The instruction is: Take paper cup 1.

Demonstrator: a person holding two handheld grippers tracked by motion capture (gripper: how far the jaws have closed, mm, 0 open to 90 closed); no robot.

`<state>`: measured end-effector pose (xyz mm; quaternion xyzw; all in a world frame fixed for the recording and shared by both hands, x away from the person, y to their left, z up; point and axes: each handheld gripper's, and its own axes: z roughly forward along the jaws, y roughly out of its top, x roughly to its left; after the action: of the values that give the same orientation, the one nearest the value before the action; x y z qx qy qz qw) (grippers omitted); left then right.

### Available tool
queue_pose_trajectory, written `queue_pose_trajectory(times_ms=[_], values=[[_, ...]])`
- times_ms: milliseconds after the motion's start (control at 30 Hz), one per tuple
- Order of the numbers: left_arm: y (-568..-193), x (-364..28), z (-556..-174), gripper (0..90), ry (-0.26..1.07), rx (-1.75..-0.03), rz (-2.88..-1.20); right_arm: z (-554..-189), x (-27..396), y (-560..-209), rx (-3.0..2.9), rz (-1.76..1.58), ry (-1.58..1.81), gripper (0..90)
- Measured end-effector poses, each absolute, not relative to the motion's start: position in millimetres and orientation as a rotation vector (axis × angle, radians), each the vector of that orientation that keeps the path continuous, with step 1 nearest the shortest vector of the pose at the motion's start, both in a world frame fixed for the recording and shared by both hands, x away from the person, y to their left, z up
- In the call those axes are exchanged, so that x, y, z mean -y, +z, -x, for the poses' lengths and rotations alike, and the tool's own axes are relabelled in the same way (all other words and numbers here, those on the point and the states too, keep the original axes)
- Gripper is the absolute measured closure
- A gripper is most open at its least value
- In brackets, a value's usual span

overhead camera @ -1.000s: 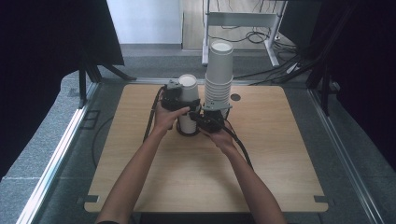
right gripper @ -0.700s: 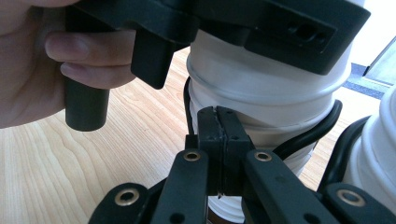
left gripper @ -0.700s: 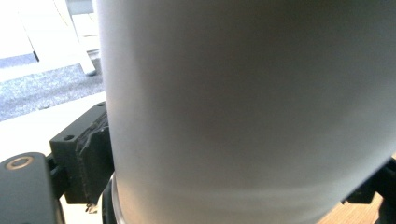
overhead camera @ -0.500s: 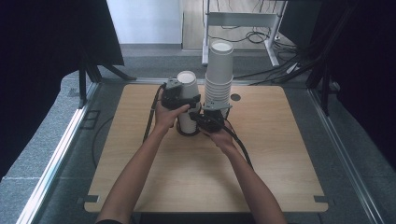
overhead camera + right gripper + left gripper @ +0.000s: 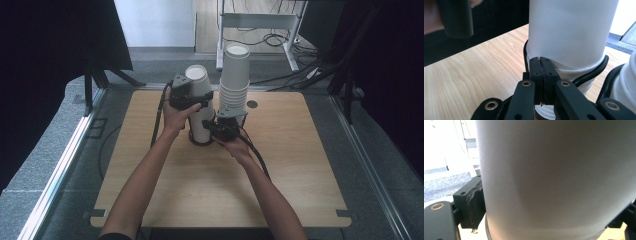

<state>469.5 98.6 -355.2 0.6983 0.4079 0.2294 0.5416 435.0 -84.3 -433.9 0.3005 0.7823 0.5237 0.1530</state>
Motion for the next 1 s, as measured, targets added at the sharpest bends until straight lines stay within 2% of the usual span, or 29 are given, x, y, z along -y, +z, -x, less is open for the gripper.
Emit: queue_pose_trajectory(times_ms=[433, 1000], values=[[-333, -105, -462, 12.3, 0.572, -0.935, -1.621, -435, 83, -433, -2.253, -0.868, 1.497, 88.2], [-310, -109, -434, 12.3, 0.57, -0.838, -1.601, -434, 84, -433, -2.253, -0.871, 1.499, 86.7]])
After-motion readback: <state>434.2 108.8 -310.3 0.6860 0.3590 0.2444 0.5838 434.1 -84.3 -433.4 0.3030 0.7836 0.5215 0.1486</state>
